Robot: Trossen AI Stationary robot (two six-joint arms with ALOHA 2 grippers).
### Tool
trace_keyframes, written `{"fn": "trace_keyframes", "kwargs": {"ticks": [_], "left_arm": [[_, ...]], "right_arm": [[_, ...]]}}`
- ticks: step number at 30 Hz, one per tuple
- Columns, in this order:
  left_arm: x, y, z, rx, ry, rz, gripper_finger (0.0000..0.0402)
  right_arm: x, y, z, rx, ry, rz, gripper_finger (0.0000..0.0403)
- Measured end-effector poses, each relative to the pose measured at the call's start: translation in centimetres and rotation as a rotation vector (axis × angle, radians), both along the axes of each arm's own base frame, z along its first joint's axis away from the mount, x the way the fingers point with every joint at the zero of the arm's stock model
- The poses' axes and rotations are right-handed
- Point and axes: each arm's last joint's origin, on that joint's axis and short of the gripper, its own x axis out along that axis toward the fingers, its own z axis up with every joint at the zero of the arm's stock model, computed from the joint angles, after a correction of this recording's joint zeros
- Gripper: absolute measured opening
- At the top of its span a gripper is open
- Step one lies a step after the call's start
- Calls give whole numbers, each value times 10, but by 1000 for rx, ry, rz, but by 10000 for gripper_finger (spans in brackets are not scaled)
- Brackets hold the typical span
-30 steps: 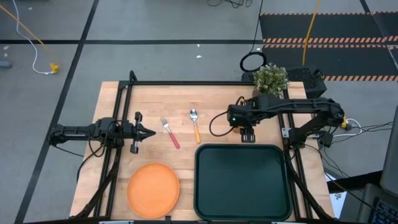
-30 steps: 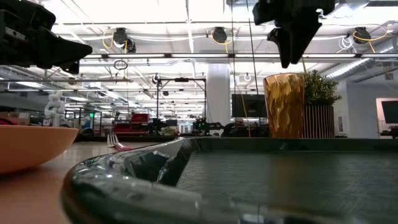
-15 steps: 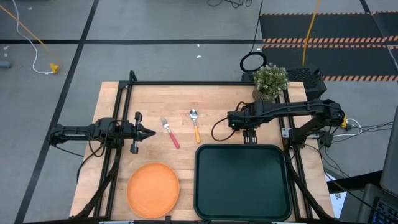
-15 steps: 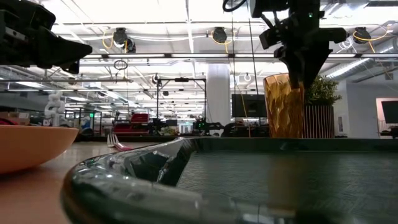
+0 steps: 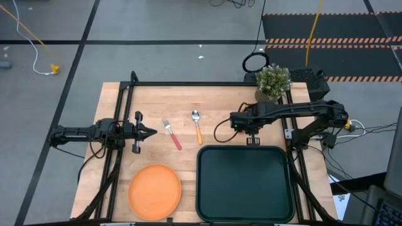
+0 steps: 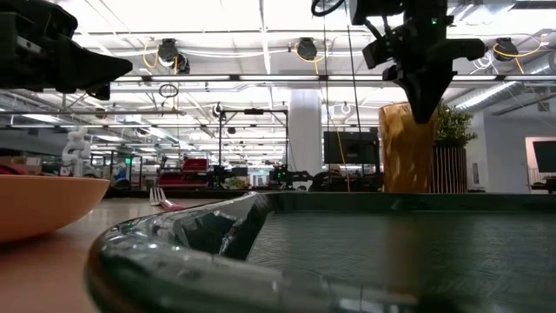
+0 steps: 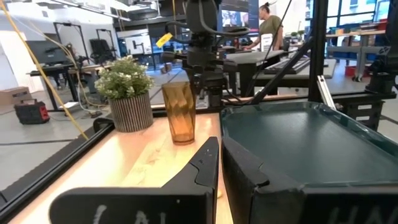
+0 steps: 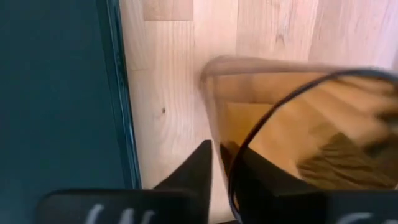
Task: Pick and place plate/cup/fork/spoon on tray
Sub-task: Put the brown cup on the top right of the black tray
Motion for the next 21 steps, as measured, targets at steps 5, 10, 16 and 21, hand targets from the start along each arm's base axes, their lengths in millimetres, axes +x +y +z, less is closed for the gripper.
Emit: {"fn": "trace_keyframes", "kwargs": {"ticks": [5,10,16,21], "left_arm": [[0,0,0,0,0,0,24],[0,0,0,0,3,0,24],[0,0,0,-1,2,2,24],[0,0,0,-1,2,2,24]], "right_arm": [[-6,1,8,27,-5,-41,6],[-13,10,27,114,-76,-147,5],[-23,36,55,142,-100,-225,3],[-28,61,73,189,-134,-303,2]]}}
